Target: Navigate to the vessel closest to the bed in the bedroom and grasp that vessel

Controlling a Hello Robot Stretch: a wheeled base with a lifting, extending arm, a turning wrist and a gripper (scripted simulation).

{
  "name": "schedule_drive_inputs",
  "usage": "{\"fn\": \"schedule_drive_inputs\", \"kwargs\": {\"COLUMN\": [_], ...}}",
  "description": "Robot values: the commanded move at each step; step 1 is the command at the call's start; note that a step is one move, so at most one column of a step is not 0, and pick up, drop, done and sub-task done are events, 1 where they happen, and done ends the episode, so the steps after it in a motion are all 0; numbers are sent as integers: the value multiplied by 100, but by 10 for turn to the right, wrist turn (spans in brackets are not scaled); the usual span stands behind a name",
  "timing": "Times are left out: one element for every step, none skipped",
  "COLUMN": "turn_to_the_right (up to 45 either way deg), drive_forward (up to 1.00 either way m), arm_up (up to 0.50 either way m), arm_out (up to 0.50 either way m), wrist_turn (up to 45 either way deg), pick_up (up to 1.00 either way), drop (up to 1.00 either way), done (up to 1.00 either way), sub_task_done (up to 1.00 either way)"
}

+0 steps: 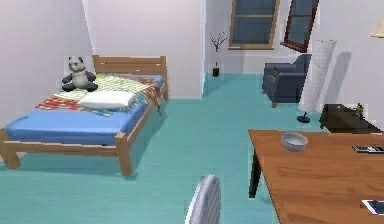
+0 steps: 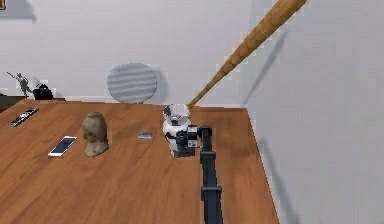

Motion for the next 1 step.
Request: {"fn": "schedule_drive_inputs", "kwargs": {"turn_to_the_right": [0], "drive_forward": [0], "arm_up": [10], "arm_out": [0], "wrist_turn": [0], "pick_up": [0], "drop": [0], "done": [0], "sub_task_done": [0]}}
